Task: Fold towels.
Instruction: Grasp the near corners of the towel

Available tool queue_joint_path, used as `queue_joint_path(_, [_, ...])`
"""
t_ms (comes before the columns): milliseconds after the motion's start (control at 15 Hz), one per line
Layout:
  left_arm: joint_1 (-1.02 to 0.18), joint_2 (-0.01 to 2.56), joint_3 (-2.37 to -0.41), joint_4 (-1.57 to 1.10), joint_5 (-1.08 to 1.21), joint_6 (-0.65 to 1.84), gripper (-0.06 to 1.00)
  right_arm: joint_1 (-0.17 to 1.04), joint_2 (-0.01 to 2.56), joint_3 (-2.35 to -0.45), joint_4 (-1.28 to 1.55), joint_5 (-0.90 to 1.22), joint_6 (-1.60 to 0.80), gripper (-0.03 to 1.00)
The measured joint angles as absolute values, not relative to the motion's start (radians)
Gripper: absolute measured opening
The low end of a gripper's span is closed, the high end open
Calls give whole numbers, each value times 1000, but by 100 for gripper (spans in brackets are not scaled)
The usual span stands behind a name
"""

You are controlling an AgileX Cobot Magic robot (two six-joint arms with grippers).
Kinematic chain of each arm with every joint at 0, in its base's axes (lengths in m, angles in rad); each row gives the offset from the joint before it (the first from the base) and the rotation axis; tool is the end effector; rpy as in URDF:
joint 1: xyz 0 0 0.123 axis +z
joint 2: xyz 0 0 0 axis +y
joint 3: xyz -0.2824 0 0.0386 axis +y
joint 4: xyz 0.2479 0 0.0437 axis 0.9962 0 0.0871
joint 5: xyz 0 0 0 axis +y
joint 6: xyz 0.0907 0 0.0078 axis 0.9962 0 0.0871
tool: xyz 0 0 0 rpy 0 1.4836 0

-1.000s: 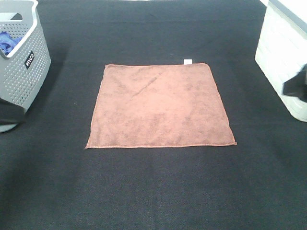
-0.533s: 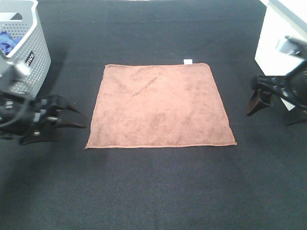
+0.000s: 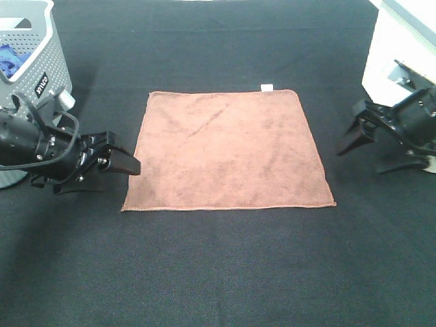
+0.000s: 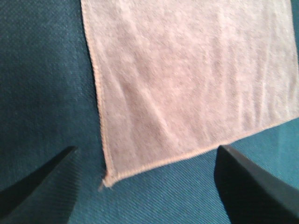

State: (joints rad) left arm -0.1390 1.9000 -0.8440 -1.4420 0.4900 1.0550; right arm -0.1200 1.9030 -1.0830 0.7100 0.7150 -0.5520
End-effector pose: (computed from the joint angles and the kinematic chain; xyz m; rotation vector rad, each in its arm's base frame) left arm 0.3197 -0.0877 0.1142 -0.1264 2.6355 -0.8122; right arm 0.3525 -0.0033 0.1463 0.1206 2.8029 0.6113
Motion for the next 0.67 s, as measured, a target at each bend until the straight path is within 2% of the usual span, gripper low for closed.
queue_joint_path(400, [-139,1996,-896,-1442,480,1056,74,-96,2020,-1085,784,725,-614,78])
queue_joint_path(667, [-184,2057,-951,-1487,503,1062,74,2,2060,-1103,826,698,-636,75])
